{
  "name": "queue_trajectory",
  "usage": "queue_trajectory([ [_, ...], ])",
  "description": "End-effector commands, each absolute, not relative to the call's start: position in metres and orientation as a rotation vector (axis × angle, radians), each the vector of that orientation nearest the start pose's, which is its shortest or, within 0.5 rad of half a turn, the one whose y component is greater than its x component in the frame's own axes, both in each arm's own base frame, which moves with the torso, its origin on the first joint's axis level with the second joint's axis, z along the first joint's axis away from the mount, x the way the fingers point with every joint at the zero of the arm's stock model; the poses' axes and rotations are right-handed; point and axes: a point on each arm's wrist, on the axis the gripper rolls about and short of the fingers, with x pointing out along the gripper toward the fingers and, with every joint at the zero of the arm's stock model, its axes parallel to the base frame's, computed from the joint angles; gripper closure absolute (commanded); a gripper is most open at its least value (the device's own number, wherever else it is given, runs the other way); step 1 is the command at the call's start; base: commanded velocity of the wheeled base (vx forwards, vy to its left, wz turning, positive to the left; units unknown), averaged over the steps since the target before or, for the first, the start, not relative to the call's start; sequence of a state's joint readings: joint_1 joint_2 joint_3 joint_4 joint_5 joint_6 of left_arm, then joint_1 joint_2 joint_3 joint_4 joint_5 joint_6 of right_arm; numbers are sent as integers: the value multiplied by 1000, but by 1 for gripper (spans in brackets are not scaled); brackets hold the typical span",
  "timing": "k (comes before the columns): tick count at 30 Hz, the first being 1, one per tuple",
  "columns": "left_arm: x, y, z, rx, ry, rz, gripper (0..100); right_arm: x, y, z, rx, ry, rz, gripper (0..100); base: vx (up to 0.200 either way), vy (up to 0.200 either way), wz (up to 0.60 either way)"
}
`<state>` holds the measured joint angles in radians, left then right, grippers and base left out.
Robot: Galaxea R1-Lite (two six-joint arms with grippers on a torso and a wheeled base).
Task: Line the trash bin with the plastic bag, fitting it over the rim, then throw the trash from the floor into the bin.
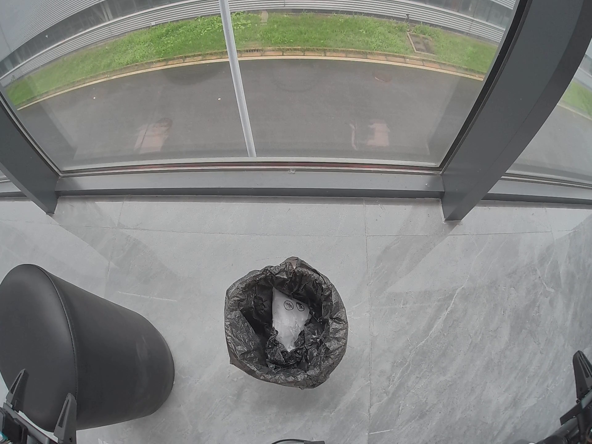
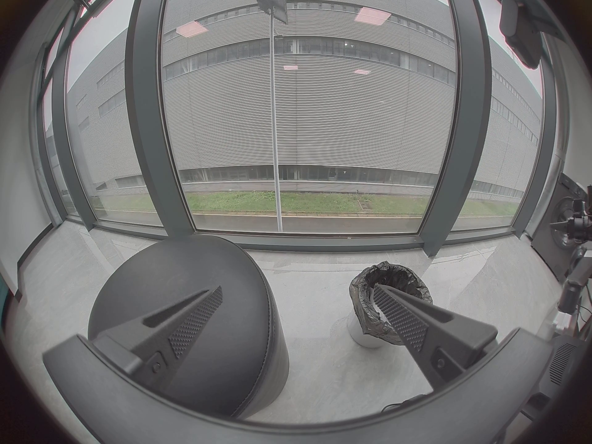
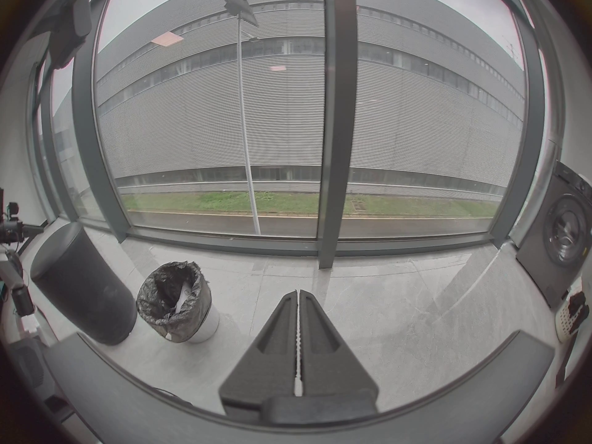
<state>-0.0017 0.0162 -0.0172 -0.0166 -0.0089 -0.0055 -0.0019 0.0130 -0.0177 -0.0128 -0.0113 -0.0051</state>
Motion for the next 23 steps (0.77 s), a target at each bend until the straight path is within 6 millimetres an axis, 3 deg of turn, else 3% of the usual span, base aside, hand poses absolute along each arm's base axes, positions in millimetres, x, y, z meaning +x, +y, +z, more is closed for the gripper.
queue_trajectory([
  [1,-23,0,77,-6,-17,-11,0,-23,0,76,-28,-3,0,100,0,0,0],
  [23,-23,0,77,-6,-17,-11,0,-22,0,76,0,-2,0,100,0,0,0],
])
